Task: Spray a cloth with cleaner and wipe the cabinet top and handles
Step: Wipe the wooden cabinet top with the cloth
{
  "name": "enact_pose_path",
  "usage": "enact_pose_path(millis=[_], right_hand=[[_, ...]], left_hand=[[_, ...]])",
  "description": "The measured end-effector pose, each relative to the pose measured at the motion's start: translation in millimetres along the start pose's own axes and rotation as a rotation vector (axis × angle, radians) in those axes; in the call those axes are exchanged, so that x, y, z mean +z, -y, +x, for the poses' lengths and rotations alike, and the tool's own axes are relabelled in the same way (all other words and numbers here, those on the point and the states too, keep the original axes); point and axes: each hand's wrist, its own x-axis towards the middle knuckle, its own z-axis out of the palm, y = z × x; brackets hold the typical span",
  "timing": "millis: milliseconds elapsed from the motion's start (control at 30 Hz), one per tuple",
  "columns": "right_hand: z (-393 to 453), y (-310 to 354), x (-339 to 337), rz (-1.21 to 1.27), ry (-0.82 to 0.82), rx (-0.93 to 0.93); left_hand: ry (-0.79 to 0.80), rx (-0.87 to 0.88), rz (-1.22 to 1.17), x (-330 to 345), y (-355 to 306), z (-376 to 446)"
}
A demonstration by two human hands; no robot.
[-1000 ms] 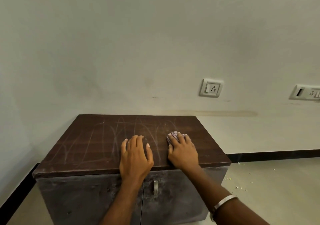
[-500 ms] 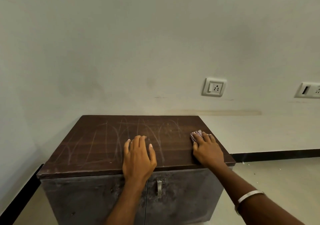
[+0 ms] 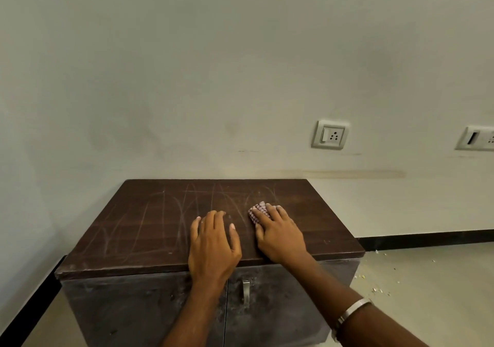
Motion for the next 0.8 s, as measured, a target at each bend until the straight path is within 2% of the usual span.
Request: enact_pose_path(millis=[233, 400, 500, 667, 800], right_hand=[[8, -61, -17, -0.021, 0.021, 0.205], [13, -61, -16, -0.046, 0.038, 0.276], [17, -43, -11, -0.044, 0.044, 0.238], [27, 5, 1, -0.010, 0.063, 0.070], [31, 5, 5, 0.015, 0.060, 0.013]], left_hand=[[-0.017, 0.013, -0.020, -1, 0, -1], [-0.017, 0.020, -0.019, 0, -1, -1], [-0.015, 0.021, -0.013, 1, -2, -1], [0.000, 0.010, 0.001, 0, -2, 0], [0.012, 0.005, -0.002, -1, -2, 0]])
